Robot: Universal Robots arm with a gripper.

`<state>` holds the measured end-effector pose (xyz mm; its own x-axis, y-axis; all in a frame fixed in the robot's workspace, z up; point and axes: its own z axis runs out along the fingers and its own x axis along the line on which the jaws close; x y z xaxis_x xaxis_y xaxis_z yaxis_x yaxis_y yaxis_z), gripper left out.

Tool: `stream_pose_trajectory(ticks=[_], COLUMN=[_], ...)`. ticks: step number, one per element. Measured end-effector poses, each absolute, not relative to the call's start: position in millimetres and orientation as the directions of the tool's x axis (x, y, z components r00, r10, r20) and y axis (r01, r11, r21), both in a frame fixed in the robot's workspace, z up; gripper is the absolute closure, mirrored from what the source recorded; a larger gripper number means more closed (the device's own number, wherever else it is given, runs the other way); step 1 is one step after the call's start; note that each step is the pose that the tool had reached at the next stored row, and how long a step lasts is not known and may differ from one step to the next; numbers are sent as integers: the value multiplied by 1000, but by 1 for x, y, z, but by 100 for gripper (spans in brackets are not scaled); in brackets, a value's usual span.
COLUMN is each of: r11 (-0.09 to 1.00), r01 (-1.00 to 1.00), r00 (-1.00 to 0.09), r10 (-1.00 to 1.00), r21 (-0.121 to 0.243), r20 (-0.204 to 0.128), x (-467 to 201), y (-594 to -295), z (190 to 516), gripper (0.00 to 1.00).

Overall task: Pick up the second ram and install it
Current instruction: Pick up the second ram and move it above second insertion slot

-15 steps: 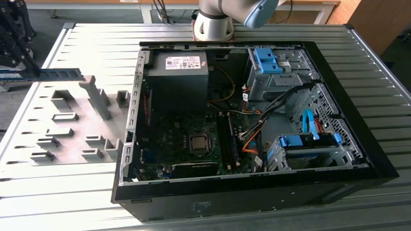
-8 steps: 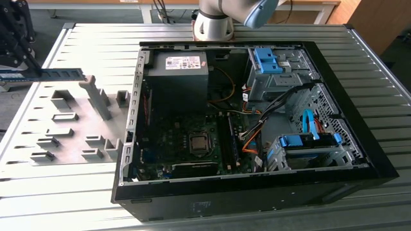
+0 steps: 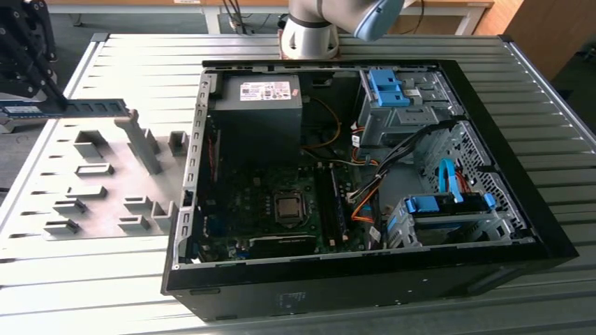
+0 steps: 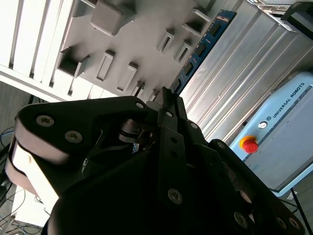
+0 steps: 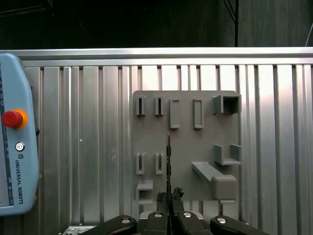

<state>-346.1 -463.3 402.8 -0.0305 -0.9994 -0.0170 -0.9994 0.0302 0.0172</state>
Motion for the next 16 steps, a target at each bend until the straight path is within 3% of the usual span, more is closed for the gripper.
stream_pose_trajectory(ticks=[16], r11=[30], r01=[-999], r00=[-30], r10=[-999], r21=[17], r20=[-17], x=[-332], y=[-463], z=[403], gripper=[86])
